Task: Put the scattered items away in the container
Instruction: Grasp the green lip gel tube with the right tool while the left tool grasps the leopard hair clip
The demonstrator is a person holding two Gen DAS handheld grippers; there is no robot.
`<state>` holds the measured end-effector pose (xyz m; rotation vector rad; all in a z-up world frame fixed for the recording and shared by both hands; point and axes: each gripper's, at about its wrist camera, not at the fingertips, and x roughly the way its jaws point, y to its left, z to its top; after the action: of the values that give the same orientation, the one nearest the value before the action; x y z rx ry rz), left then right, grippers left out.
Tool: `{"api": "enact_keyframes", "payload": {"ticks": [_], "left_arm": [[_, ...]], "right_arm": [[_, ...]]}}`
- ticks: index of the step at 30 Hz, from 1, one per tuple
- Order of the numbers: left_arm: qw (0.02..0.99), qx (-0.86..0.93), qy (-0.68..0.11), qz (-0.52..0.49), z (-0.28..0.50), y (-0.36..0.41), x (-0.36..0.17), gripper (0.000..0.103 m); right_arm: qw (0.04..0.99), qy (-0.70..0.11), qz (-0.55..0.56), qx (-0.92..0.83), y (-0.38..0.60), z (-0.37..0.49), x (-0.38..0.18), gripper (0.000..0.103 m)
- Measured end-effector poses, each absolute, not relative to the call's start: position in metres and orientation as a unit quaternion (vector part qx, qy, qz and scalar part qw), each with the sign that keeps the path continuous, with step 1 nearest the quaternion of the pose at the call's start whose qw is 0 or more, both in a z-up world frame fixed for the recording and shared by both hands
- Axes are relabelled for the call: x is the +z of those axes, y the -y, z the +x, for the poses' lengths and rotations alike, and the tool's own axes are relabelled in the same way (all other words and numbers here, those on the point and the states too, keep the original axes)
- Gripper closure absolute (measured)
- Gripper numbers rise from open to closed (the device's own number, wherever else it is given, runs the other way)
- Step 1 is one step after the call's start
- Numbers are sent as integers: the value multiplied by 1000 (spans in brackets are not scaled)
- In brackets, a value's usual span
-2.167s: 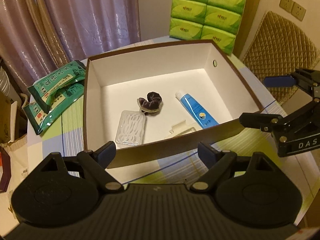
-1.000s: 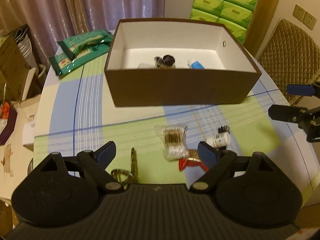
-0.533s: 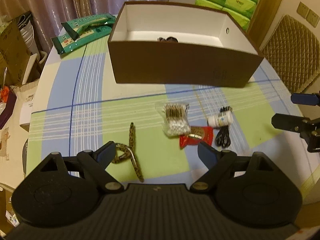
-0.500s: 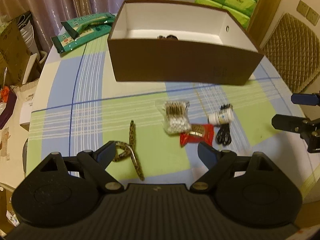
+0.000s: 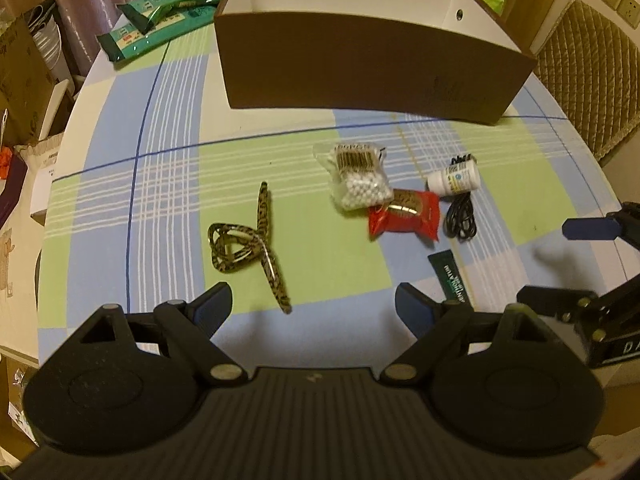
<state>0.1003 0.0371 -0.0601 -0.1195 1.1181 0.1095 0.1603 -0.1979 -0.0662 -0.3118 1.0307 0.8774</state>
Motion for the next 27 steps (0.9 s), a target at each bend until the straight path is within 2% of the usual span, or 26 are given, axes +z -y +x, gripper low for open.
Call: {"api": "enact_keyframes", "payload": {"ticks": [5, 7, 9, 12, 19, 23, 26, 27], "left_arm": [[843, 54, -532, -58, 100, -41, -65, 17], [841, 55, -535, -59, 99, -43, -67, 17], [840, 57, -536, -58, 97, -45, -69, 17], [839, 59, -538, -57, 94, -50, -72, 17], [839, 66, -538, -56, 90, -62, -75, 17], [839, 65, -537, -53, 89, -66, -76, 17], [841, 61, -535, -51, 90, -67, -77, 17], [842, 60, -534, -50, 90, -67, -77, 17]], "right_arm": [[759, -479, -164, 410, 186, 156, -80, 9], [756, -479, -169, 413, 182, 154, -84, 23], [752, -483, -171, 414, 177, 153, -89, 30], [748, -488, -167, 418, 173, 151, -95, 48], [751, -490, -169, 409, 161, 143, -108, 66], [761, -482, -176, 397, 157, 140, -112, 71], [763, -480, -177, 395, 157, 140, -116, 80], [765, -478, -178, 394, 157, 140, -116, 88]]}}
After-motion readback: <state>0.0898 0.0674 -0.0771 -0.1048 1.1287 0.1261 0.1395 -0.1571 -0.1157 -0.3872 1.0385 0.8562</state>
